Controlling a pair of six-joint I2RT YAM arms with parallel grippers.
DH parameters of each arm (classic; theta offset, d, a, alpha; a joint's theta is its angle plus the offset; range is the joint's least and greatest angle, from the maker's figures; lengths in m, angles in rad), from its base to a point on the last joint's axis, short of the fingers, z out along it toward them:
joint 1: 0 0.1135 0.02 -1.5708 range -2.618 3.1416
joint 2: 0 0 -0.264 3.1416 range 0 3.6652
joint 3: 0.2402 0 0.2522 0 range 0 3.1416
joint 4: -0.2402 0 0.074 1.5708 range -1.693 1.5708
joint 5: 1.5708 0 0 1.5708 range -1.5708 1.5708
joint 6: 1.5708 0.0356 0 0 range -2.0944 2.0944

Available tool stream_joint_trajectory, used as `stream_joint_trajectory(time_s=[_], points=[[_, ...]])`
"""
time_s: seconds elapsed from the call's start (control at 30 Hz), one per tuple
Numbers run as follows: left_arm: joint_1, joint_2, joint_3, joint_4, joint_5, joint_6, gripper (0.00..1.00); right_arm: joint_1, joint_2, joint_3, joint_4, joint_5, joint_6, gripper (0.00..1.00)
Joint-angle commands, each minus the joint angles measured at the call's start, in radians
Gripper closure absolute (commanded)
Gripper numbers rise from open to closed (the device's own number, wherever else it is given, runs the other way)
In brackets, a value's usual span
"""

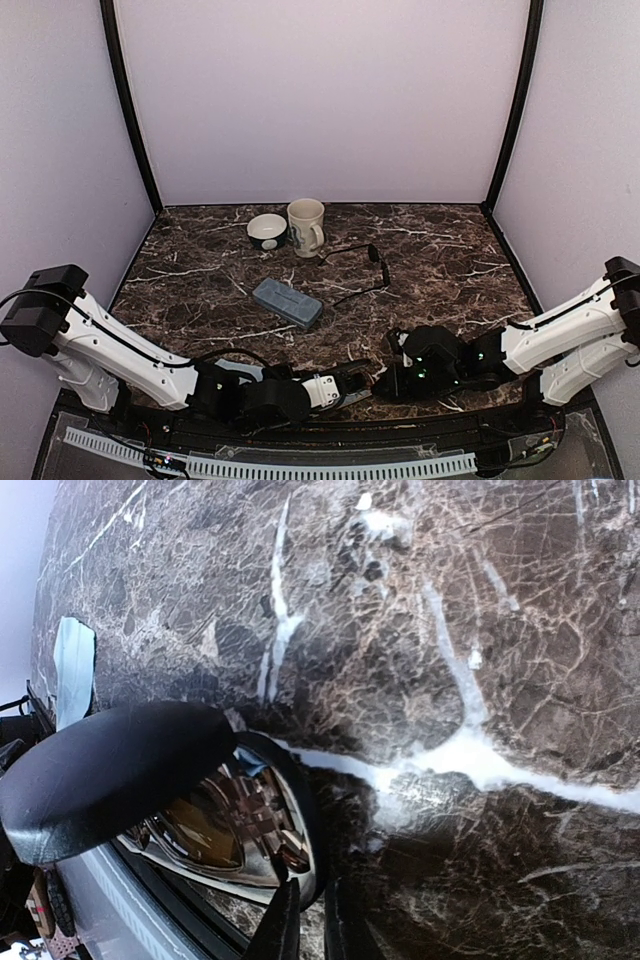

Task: Organize the sunglasses
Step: Close the case with sunglasses at the center of the board.

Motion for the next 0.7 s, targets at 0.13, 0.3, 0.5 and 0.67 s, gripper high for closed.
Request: stream_joint_trajectory(time_s=[0.13,0.3,0.5,0.67], points=[[-0.039,0.016,0.025,-0.066,0.156,-0.056,0.86,0.011,0.007,0.025,0.017,0.032,0.01,0.91],[-0.045,0.023,0.026,-0.071,0.247,-0.065,0.86,0.011,0.013,0.035,0.017,0.038,0.004,0.93],[-0.049,0.036,0.025,-0.099,0.376,-0.085,0.86,0.011,0.024,0.043,0.025,0.037,-0.003,0.94],[-0.051,0.04,0.029,-0.105,0.457,-0.083,0.86,0.011,0.035,0.043,0.043,0.033,-0.005,0.95]])
